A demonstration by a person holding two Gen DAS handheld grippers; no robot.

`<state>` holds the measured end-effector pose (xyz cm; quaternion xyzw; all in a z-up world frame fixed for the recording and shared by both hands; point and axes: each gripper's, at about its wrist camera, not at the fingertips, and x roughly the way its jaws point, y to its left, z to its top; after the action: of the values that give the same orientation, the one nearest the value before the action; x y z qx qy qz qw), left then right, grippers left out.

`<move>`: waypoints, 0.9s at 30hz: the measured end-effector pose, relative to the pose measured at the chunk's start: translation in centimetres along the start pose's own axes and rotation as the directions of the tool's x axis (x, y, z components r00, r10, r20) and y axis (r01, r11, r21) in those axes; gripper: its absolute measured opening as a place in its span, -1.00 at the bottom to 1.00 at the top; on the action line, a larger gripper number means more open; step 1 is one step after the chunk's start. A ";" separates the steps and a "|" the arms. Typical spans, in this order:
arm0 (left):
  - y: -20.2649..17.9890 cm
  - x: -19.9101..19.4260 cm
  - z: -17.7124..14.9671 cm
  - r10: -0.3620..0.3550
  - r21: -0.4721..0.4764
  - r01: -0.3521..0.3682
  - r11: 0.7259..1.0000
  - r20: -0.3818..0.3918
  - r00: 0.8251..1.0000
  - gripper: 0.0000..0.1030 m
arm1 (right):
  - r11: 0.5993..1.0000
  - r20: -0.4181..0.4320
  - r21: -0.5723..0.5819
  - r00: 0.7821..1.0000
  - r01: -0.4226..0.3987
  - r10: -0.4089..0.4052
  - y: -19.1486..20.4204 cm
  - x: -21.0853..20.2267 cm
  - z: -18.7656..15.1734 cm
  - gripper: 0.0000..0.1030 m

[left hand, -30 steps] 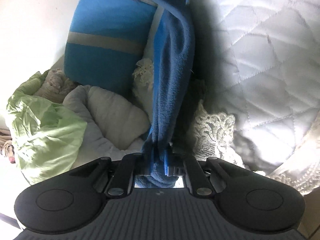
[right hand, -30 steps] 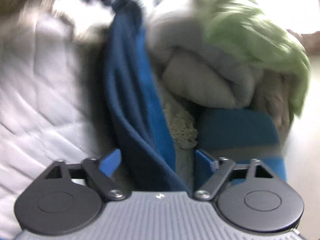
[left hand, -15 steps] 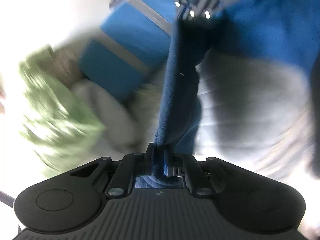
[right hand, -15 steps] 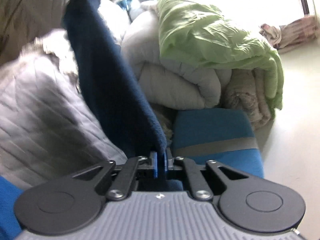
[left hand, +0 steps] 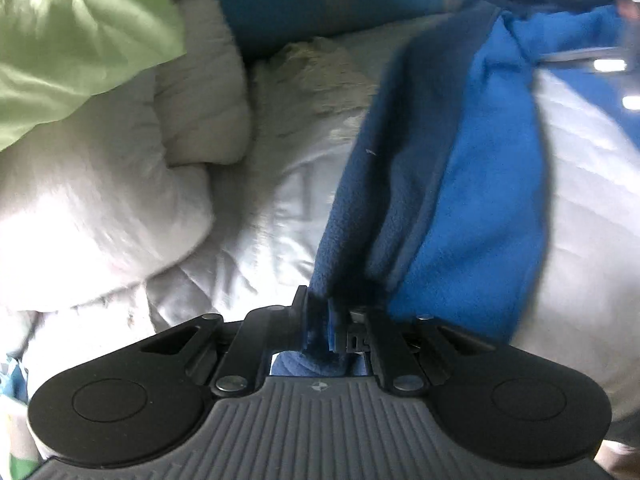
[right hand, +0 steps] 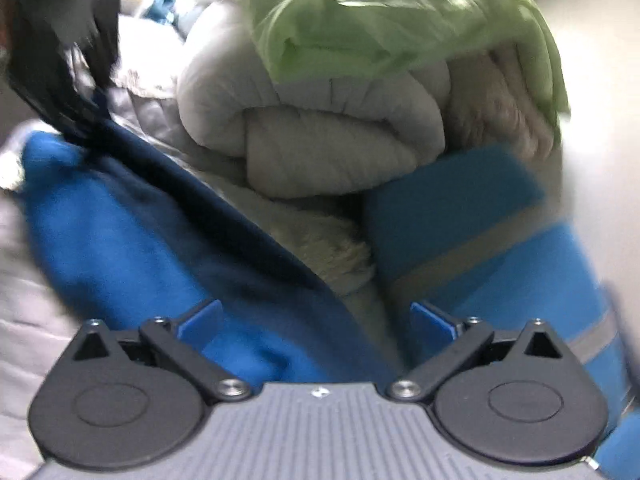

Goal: Fold clothes

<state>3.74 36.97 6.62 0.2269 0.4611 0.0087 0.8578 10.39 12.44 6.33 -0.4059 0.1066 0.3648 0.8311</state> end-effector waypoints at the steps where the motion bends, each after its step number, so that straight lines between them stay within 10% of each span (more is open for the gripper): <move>1: 0.3 0.5 0.1 0.008 0.005 -0.008 1.000 0.002 1.000 -0.82 | 0.999 -0.011 0.038 1.000 -0.015 0.015 -0.4 -0.8 -0.5 1.00; 4: 1.0 2.0 0.9 0.013 0.031 -0.013 0.999 -0.010 1.000 -0.68 | 0.987 -0.017 0.147 0.998 -0.061 0.064 -1.5 -3.8 -2.5 1.00; 9: 1.1 2.1 0.8 0.101 0.049 -0.101 0.994 -0.007 0.995 0.10 | 0.935 -0.013 0.332 0.991 -0.123 0.135 -2.2 -9.1 -6.9 1.00; 17: 0.0 -3.5 -1.0 0.128 0.065 -0.134 0.989 0.089 0.988 0.18 | 0.804 -0.101 0.590 0.982 -0.070 0.160 -1.7 -13.2 -16.2 1.00; 24: -4.1 -4.5 -3.9 0.084 0.141 -0.093 0.986 0.068 0.994 0.22 | 0.541 -0.055 0.840 0.986 -0.038 0.155 -1.9 -15.2 -23.4 1.00; 27: -6.3 -4.0 -4.8 0.070 0.190 -0.080 0.979 0.058 0.996 0.22 | 0.523 -0.074 0.852 0.987 -0.013 0.145 -2.0 -15.5 -23.6 1.00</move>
<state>-3.63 32.25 4.94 0.3261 0.4288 -0.0093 0.8425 3.56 -14.16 -0.47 0.0313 0.3450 0.2756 0.8967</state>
